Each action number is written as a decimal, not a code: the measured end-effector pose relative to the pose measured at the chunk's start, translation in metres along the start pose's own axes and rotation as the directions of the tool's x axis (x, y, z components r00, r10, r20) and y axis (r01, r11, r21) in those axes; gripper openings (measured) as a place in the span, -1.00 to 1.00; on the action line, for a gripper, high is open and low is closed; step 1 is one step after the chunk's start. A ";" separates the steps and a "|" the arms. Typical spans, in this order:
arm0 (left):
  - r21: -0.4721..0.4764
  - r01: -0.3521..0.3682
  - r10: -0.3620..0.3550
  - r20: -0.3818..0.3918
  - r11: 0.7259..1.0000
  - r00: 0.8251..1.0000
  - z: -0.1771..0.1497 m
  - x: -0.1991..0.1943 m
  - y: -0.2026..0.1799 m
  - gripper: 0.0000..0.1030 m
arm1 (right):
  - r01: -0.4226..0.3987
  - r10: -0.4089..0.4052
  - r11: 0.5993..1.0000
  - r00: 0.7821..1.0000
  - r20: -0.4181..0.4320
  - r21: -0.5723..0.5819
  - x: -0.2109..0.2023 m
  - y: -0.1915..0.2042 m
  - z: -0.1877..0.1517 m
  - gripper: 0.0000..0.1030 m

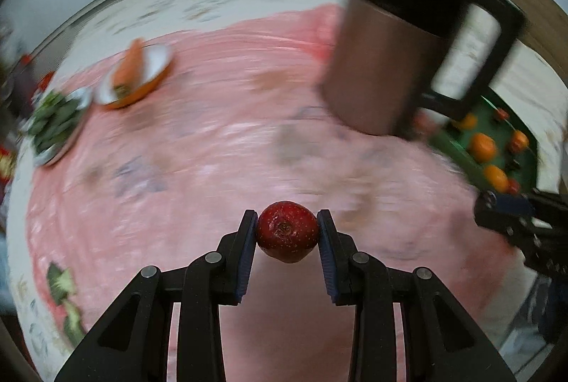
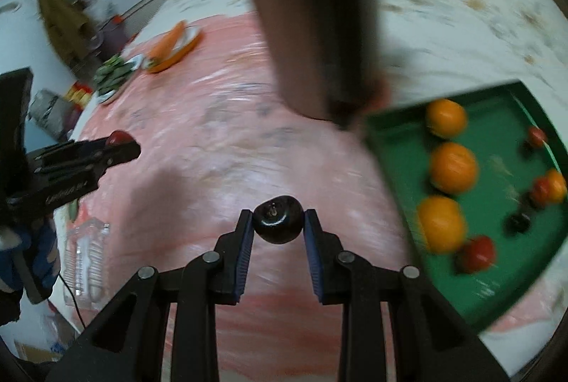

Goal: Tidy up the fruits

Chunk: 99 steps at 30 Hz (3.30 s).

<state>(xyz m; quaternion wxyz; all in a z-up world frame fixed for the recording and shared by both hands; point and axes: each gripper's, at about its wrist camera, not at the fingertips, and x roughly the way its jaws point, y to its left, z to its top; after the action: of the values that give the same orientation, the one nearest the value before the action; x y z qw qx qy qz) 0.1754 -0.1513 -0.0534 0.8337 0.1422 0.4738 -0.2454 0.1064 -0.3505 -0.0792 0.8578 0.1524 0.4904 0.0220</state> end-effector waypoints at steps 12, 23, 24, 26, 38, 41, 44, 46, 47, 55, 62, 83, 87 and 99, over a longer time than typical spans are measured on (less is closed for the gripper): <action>0.180 0.179 -0.182 -0.001 0.967 0.983 0.023 0.014 -0.153 -0.44 | 0.165 -0.173 0.972 0.984 0.032 0.169 -0.043 -0.124 -0.015 -0.70; 0.244 0.225 -0.229 -0.013 0.943 0.973 0.053 0.043 -0.229 -0.44 | 0.277 -0.288 0.933 0.958 0.014 0.228 -0.052 -0.207 -0.020 -0.69; 0.254 0.225 -0.229 -0.013 0.941 0.973 0.057 0.046 -0.237 -0.44 | 0.284 -0.294 0.932 0.956 0.012 0.228 -0.051 -0.211 -0.019 -0.69; 0.264 0.230 -0.234 -0.017 0.937 0.972 0.060 0.051 -0.247 -0.44 | 0.299 -0.307 0.930 0.952 0.005 0.215 -0.049 -0.218 -0.019 -0.69; 0.364 0.195 -0.210 0.000 0.911 0.978 0.072 0.075 -0.294 -0.44 | 0.338 -0.335 0.928 0.941 -0.042 0.158 -0.030 -0.237 -0.015 -0.69; 0.380 0.198 -0.214 0.002 0.904 0.977 0.073 0.077 -0.299 -0.44 | 0.340 -0.336 0.928 0.940 -0.054 0.153 -0.025 -0.238 -0.017 -0.69; 0.391 0.198 -0.217 0.003 0.899 0.976 0.072 0.078 -0.302 -0.43 | 0.340 -0.336 0.928 0.940 -0.052 0.153 -0.025 -0.238 -0.017 -0.69; 0.399 0.196 -0.216 0.007 0.896 0.976 0.071 0.077 -0.304 -0.43 | 0.343 -0.339 0.927 0.939 -0.051 0.149 -0.024 -0.238 -0.018 -0.69; 0.400 0.196 -0.217 0.007 0.895 0.976 0.071 0.077 -0.304 -0.43 | 0.344 -0.340 0.927 0.939 -0.051 0.149 -0.024 -0.239 -0.018 -0.69; 0.409 0.189 -0.213 0.014 0.893 0.977 0.069 0.076 -0.302 -0.43 | 0.356 -0.353 0.921 0.934 -0.053 0.155 -0.022 -0.238 -0.017 -0.58; 0.393 0.187 -0.209 0.015 0.900 0.978 0.066 0.075 -0.297 0.02 | 0.358 -0.356 0.921 0.933 -0.045 0.150 -0.021 -0.233 -0.016 -0.02; 0.308 0.208 -0.242 0.077 0.928 0.967 0.046 0.032 -0.244 0.11 | 0.379 -0.390 0.916 0.918 0.070 0.135 -0.049 -0.177 -0.020 1.00; 0.249 0.188 -0.214 0.084 0.950 0.973 0.034 0.023 -0.214 0.13 | 0.360 -0.369 0.928 0.925 0.094 0.098 -0.047 -0.148 -0.018 1.00; 0.045 0.028 -0.032 0.098 0.999 0.995 -0.003 -0.004 -0.091 0.26 | 0.260 -0.259 0.965 0.957 0.128 0.008 -0.021 -0.047 -0.019 1.00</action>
<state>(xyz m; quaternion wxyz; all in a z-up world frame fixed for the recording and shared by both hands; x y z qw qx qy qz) 0.1218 -0.2250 -0.0517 0.8489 0.1409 0.4288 -0.2750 0.0744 -0.3950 -0.0836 0.8836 0.0840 0.4499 -0.0985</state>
